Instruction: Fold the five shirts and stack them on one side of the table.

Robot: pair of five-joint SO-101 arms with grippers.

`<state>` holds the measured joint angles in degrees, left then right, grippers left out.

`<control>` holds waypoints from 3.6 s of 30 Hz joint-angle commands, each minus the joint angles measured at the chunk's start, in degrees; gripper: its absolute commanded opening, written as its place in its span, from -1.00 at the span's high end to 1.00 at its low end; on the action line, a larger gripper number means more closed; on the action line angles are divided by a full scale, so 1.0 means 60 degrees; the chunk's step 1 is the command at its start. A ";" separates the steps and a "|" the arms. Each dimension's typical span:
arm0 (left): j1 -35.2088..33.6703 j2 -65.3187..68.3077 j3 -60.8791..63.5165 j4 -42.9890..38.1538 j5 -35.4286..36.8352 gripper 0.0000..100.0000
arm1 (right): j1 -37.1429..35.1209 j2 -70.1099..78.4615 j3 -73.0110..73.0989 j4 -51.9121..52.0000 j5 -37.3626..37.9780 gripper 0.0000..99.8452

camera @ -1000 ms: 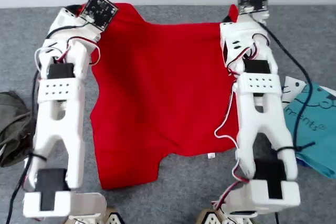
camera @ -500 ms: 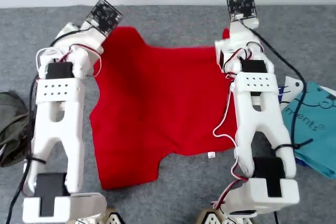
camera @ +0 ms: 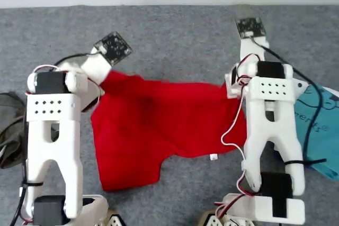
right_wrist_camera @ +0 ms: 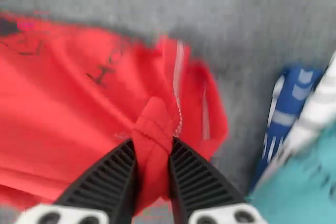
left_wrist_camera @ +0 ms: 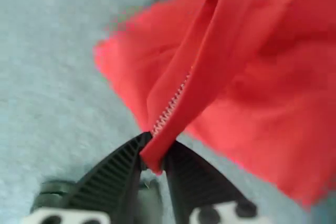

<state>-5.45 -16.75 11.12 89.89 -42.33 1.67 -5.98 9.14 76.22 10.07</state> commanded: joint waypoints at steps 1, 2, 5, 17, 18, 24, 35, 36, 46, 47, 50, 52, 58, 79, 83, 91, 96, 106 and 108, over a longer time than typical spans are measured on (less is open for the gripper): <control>0.0059 -0.0366 -0.0359 0.0952 -0.0615 0.97 | 0.0388 -0.0535 -0.0088 0.1253 0.0000 0.98; 0.0059 -0.0425 -0.0154 0.0967 -0.0659 0.97 | 0.0432 -0.0520 -0.0088 0.1575 0.0000 0.98; 0.0044 -0.0440 0.0740 0.0996 -0.0982 0.97 | 0.0535 -0.0476 -0.0059 0.2352 0.0000 0.98; 0.0073 -0.0454 0.2396 0.1304 -0.1612 0.97 | 0.0462 -0.0579 0.1934 0.2147 -0.0015 0.98; 0.0073 -0.0469 0.2396 0.1495 -0.1861 0.97 | 0.0462 -0.0579 0.1934 0.2117 -0.0015 0.97; -0.0044 -0.0718 0.2425 0.1773 -0.2037 0.81 | 0.0520 -0.0579 0.1919 0.2147 -0.0015 0.80; -0.0029 -0.4527 0.3670 0.1744 -0.1626 0.61 | 0.0491 -0.1004 0.0879 0.2703 -0.0015 0.44; -0.0029 -0.4718 0.3685 0.1656 -0.1612 0.62 | 0.0476 -0.1048 0.0674 0.2703 -0.0015 0.44; 0.0073 -0.3443 0.3700 -0.2315 0.1890 0.92 | 0.0007 -0.0388 -0.0103 0.0842 -0.1055 0.47; 0.0088 -0.3048 0.3685 -0.2681 0.2095 0.97 | -0.0095 -0.0212 -0.0103 0.0535 -0.1216 0.52; 0.0264 -0.1744 0.3670 -0.3516 0.2462 0.97 | -0.0388 0.0418 -0.0132 -0.0344 -0.1421 0.73; 0.0513 -0.0967 0.3656 -0.3883 0.2535 0.97 | -0.0505 0.0813 -0.0147 -0.0842 -0.1524 0.85; 0.1143 0.0982 0.3099 -0.4381 0.2535 0.97 | -0.0667 0.1678 -0.0147 -0.1795 -0.1465 0.67; 0.0542 0.4659 0.1853 -0.5143 0.2842 0.97 | 0.1663 0.7172 -0.6022 -0.1604 0.0908 0.75; 0.0220 0.4674 0.1883 -0.5084 0.2842 0.97 | 0.1751 0.7275 -0.7062 -0.0242 0.0864 0.75; 0.0586 0.4601 0.1868 -0.5099 0.2857 0.97 | 0.0007 0.6879 -0.8234 0.2513 0.0103 0.75; 0.0703 0.4659 0.1868 -0.5114 0.2857 0.97 | -0.1062 0.6908 -0.8278 0.3201 -0.0777 0.75; 0.0703 0.4674 0.1883 -0.5128 0.2857 0.97 | 0.0212 0.8842 -0.8337 0.2381 0.0352 0.75; 0.0689 0.4674 0.1883 -0.5128 0.2857 0.97 | 0.0828 0.9077 -0.8337 0.1751 0.0703 0.75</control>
<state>-1.58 11.74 24.75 60.18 -25.63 1.14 48.26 -37.71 91.08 11.21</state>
